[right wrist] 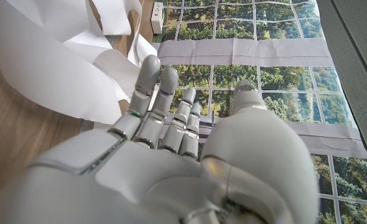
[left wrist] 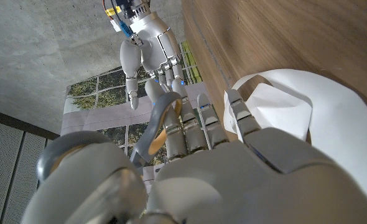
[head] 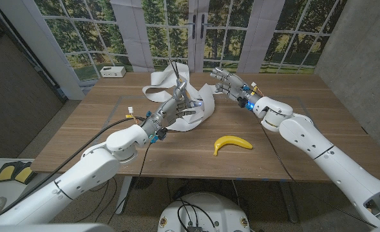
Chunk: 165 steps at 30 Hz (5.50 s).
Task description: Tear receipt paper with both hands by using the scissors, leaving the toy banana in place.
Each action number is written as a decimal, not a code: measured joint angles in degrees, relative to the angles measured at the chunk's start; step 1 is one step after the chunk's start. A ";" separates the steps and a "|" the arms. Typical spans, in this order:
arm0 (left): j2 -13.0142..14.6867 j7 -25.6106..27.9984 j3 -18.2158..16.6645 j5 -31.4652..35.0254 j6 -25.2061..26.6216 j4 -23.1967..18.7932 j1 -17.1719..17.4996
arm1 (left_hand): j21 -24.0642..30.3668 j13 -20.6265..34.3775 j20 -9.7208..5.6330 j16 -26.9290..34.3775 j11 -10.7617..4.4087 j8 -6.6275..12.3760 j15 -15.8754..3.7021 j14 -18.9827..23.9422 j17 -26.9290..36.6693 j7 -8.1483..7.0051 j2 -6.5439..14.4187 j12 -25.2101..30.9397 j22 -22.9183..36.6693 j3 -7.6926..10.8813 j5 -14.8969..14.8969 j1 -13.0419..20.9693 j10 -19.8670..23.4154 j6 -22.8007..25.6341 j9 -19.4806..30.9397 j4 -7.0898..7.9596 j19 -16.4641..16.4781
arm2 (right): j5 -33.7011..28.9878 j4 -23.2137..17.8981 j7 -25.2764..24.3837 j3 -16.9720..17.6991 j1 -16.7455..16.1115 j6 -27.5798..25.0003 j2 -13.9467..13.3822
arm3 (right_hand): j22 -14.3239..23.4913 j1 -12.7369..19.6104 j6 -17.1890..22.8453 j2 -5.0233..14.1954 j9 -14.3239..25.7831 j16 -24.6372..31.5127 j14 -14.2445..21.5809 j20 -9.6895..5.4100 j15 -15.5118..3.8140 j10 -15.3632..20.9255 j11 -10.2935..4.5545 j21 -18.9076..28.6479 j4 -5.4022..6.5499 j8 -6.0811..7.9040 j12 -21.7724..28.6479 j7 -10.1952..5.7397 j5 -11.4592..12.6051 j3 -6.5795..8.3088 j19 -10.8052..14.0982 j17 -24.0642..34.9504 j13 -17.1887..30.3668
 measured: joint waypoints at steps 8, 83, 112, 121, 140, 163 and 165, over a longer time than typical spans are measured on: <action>0.00 0.37 0.00 -1.07 -0.04 0.00 0.00 | -0.44 0.26 0.31 -0.22 0.08 0.00 0.00 0.00 -0.06 -0.01 0.23 -0.43 0.00 0.00 0.30 -0.23 -0.08 0.00 0.00 0.00 -0.30 | 0.00 0.83 0.00 -0.81 1.46 0.00 -0.38 | 0.74 3.49 -0.41 1.63 0.00 0.00 0.00 0.00 0.00 2.40 -0.34 0.33 -1.94 0.00 1.01 -0.41 0.00 1.25 -1.24 0.27 0.41; 3.73 2.26 -8.07 -3.45 -2.10 -4.48 11.25 | -2.33 1.59 0.31 -0.43 1.09 0.00 -1.25 2.90 -0.85 -0.44 -0.37 -1.29 0.24 -0.58 1.16 -1.43 3.44 0.43 0.00 -0.60 0.75 | -51.40 -1.68 1.08 -19.63 17.26 -15.75 -1.62 | 2.86 1.22 8.02 0.93 0.43 4.87 -0.24 0.20 -0.01 8.57 0.45 2.05 -1.65 -0.89 36.87 1.23 -0.66 -2.33 -4.06 9.02 39.49; 2.95 1.90 -7.62 -3.61 -2.62 -3.55 11.01 | -3.17 1.97 0.31 -0.42 0.99 0.00 -1.44 3.71 -0.63 -0.54 -0.15 -2.18 0.25 -0.63 1.14 -1.66 3.53 0.54 0.00 -0.83 1.37 | -59.49 3.15 6.24 -24.24 21.03 -20.47 1.93 | 6.89 1.92 10.68 1.62 -0.01 9.51 2.57 -0.01 -0.31 16.60 0.20 2.05 -1.66 -0.65 41.51 2.05 -0.44 -2.32 0.25 8.75 36.30; 2.96 1.84 -7.56 -3.68 -2.65 -3.54 11.18 | -3.61 1.68 0.31 -0.42 0.79 0.00 -1.44 3.71 -0.43 -0.65 -0.59 -2.67 0.25 -0.55 1.13 -2.10 3.74 0.64 0.00 -0.91 1.36 | -58.99 4.98 7.17 -24.73 21.51 -20.24 3.04 | 7.65 2.55 10.65 2.25 0.00 9.94 2.56 -0.01 -0.31 16.60 0.20 2.05 -1.98 -0.66 42.04 2.03 -0.44 -2.00 0.24 8.75 36.32; 3.14 2.05 -7.73 -4.01 -2.65 -3.83 11.71 | -4.19 1.42 0.00 -0.66 0.57 0.00 -1.44 3.71 -0.48 -0.75 -0.60 -3.50 0.24 -0.41 1.13 -2.10 3.95 0.74 0.00 -1.03 1.67 | -61.80 7.77 8.12 -27.58 23.33 -19.74 5.02 | 8.22 3.21 10.05 2.29 -0.26 10.39 2.56 -0.01 -0.31 16.91 -0.12 1.60 -2.14 -1.11 42.85 1.42 -0.44 -1.84 0.24 8.58 36.05; 3.33 2.05 -8.00 -4.19 -2.48 -4.13 11.97 | -4.66 1.44 0.31 -1.09 0.59 0.00 -1.44 3.70 -0.44 -0.73 -0.61 -3.95 0.23 -0.28 1.13 -2.11 4.54 0.72 0.00 -1.11 1.98 | -69.18 9.29 6.54 -31.12 24.23 -21.57 6.86 | 11.12 2.95 15.21 2.55 -0.80 16.38 10.37 -0.58 -1.93 22.18 -2.48 1.59 -1.71 -0.84 56.81 2.49 -0.44 -2.27 6.50 8.75 47.07; 3.35 2.10 -8.08 -4.21 -2.46 -4.21 12.12 | -4.66 1.42 0.31 -1.09 0.58 0.00 -1.44 3.70 -0.44 -0.69 -0.61 -3.96 0.23 -0.28 1.13 -2.11 4.54 0.68 0.00 -1.11 1.98 | -70.07 9.47 6.00 -31.24 24.22 -22.09 7.10 | 11.13 2.61 15.51 2.51 -0.80 17.27 11.63 -0.68 -2.41 23.38 -2.87 1.59 -1.65 -0.84 58.74 2.78 -0.44 -2.33 7.51 8.74 48.05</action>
